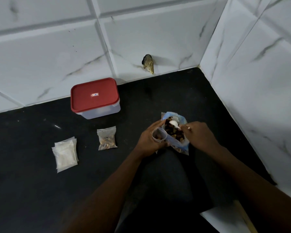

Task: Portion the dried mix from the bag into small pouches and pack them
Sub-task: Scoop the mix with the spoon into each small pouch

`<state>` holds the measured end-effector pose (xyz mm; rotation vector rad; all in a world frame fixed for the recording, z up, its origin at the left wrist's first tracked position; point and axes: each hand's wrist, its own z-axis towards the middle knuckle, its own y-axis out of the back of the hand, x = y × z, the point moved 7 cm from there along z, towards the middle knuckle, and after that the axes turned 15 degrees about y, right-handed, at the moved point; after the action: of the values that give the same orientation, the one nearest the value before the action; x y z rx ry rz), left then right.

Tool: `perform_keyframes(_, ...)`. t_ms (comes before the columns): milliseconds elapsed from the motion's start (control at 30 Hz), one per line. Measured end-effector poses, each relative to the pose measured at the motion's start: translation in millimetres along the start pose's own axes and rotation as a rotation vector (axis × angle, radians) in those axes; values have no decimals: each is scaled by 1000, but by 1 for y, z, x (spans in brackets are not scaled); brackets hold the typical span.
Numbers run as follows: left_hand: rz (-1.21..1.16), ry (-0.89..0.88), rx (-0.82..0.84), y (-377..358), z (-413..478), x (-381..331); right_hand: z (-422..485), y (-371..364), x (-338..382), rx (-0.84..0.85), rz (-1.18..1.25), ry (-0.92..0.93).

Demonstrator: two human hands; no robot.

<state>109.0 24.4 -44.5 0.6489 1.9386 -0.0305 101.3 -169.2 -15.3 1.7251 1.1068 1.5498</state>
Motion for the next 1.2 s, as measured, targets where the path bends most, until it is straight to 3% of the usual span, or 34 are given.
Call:
perform_keyframes(167,-12,-18,-30,3,-5,4,-2,12,0,-107,-29,42)
perform_keyframes(433,-32,118,-74,6,-12,24,-2,-13,15,41,-203,63)
perform_keyframes(767,-162,289,50,0,-5,32,5,-18,8,92,97,-60)
perform_keyframes(1033,-72,247,92,2,-7,29,0,-18,2,91,419,-185)
perform_keyframes(1200,-72,224,112,0,-7,26,-3,-21,3,71,484,-211)
